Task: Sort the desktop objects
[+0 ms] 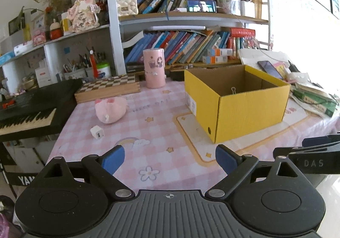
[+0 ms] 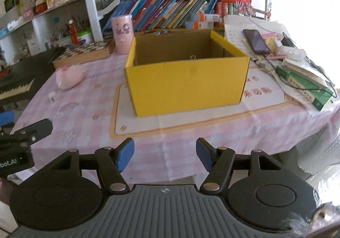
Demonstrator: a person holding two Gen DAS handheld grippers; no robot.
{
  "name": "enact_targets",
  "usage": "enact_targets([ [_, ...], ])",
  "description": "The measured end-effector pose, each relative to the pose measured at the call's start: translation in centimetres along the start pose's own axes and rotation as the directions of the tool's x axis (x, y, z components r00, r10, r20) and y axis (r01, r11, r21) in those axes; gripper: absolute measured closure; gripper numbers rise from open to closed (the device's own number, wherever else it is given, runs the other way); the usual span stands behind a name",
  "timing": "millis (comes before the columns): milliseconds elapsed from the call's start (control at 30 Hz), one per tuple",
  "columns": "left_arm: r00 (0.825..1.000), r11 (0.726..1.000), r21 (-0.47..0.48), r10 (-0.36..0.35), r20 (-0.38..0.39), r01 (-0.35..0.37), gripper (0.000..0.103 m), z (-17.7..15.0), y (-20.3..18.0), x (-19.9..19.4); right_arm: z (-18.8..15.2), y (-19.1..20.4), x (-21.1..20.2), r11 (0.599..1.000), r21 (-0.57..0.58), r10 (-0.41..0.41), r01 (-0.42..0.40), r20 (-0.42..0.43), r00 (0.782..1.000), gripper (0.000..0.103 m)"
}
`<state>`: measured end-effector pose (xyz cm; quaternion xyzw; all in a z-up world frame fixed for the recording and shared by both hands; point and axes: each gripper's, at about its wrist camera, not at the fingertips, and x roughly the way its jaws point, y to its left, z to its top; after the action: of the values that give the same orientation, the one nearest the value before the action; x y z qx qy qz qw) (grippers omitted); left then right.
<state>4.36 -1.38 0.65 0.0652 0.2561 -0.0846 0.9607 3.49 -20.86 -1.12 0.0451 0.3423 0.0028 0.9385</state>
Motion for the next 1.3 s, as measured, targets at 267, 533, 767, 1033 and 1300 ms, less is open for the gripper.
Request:
enact_targets([
  [267,0.999,1.000,0.021,-0.021,-0.046,0.022,0.008,-1.5,1.0,-0.7,-1.8,2.2,-0.4,1.000,-0.006,0.030,-0.031,-0.045,0.999,0.037],
  [533,0.998,1.000,0.016,-0.011,-0.058,0.012,0.008,-2.6,2.3,-1.6,-2.7,4.3,-0.6,0.998,-0.038,0.054,-0.057,-0.063,0.997,0.036],
  [767,0.998,1.000,0.000,0.026,-0.056,-0.026,0.008,-2.9,3.7,-2.2,-2.5,6.1,-0.4,0.992,-0.078,0.089,-0.094,-0.064,0.994,0.034],
  [1033,0.995,0.996,-0.028,0.081,-0.058,-0.083,0.008,-3.1,5.6,-2.6,-2.1,8.2,0.1,0.981,-0.126,0.140,-0.147,-0.067,0.988,0.033],
  [1300,0.993,0.994,-0.024,0.106,-0.057,-0.107,0.008,-3.3,6.9,-3.0,-1.8,9.8,0.6,0.975,-0.136,0.165,-0.173,-0.065,0.984,0.033],
])
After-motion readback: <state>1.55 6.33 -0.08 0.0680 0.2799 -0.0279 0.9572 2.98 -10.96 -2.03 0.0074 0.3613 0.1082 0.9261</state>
